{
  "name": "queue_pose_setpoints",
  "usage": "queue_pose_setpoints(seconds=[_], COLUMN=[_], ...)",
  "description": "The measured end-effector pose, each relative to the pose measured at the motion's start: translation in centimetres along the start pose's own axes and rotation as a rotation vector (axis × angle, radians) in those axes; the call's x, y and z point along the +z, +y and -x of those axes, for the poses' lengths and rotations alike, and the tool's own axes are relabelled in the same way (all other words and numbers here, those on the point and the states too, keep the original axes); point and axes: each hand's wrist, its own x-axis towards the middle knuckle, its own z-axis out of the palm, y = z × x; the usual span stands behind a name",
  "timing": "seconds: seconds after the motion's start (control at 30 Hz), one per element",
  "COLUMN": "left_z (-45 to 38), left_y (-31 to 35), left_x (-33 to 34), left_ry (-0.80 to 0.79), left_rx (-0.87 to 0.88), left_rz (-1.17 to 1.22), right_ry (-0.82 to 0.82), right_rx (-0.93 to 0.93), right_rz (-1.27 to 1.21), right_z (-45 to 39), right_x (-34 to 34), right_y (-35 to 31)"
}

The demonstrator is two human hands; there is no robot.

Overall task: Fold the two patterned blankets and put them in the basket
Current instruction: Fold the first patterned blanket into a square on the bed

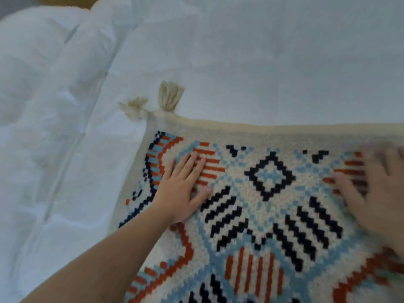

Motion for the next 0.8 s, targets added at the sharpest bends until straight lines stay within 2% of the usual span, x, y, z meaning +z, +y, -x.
queue_pose_setpoints(seconds=[0.07,0.13,0.33,0.4,0.57,0.7,0.8], left_z=[-0.6,-1.6,-4.0,-4.5,-4.5,-4.4,-4.5], left_y=[-2.3,-4.3,-10.3,-11.6,-13.1,-13.5,-13.8], left_x=[0.1,0.1,0.1,0.6,2.2,2.7,2.7], left_ry=[0.004,0.036,0.160,0.202,0.302,0.316,0.404], left_rx=[0.033,0.089,0.074,0.100,0.129,0.128,0.220], left_rz=[0.033,0.029,0.151,0.191,0.287,0.384,0.446], right_ry=[0.066,0.026,-0.095,-0.096,-0.276,-0.363,-0.416], right_rx=[-0.202,-0.326,-0.408,-0.373,-0.068,0.021,0.110], right_rz=[0.166,0.170,0.062,-0.053,-0.497,-0.488,-0.582], right_z=[0.5,0.8,-4.4,-7.1,-12.3,-14.4,-15.3], right_x=[1.1,1.5,4.2,4.5,4.7,5.3,5.6], right_y=[-9.2,-18.1,-32.4,-35.9,-43.2,-45.7,-45.8])
